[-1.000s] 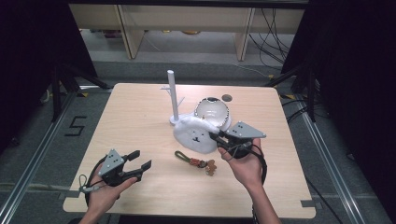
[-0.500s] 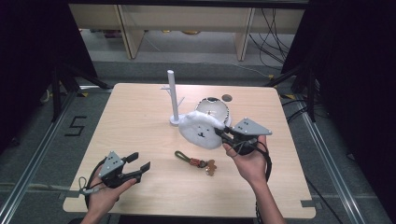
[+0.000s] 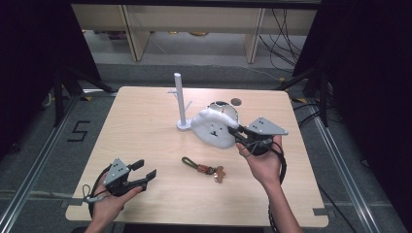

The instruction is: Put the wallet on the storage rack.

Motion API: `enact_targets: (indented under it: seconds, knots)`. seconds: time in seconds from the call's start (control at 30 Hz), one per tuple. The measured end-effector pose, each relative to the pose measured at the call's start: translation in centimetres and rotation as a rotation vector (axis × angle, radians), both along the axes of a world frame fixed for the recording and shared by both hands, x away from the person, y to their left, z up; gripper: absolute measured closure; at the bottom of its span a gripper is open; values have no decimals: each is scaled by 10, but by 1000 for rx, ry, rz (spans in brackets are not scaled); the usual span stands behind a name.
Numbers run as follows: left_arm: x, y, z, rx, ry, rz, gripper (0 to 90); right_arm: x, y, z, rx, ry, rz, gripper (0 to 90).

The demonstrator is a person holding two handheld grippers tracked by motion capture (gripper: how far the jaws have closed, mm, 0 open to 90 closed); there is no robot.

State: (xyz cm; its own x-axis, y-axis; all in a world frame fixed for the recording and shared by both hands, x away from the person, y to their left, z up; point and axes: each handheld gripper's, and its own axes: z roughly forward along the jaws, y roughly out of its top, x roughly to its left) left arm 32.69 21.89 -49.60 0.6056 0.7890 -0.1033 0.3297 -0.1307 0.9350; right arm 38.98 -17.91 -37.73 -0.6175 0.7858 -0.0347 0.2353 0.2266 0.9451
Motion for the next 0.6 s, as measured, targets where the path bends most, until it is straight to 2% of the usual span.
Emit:
enact_targets:
  seconds: [0.03, 0.1, 0.2, 0.23, 0.27, 0.4, 0.47, 0.6]
  knots:
    - [0, 0, 0, 0, 0, 1, 363, 0, 0, 1, 3, 11, -8, 787]
    - [0, 0, 0, 0, 0, 1, 363, 3, -2, 2, -6, -9, -2, 787]
    - [0, 0, 0, -1, 0, 2, 362, 5, -3, 4, -3, -5, -4, 787]
    - [0, 0, 0, -1, 0, 3, 363, 6, -2, 4, 9, -10, -1, 787]
    - [0, 0, 0, -1, 0, 3, 363, 7, -3, 5, -1, -21, 1, 787]
    - [-1, -1, -1, 0, 3, 2, 363, 9, -4, 7, 14, -6, -18, 787]
    - [-1, -1, 0, 9, 6, 4, 363, 12, -5, 8, 19, -17, -19, 787]
    - [-1, -1, 0, 11, 5, 2, 363, 15, -7, 10, 4, -21, -25, 787]
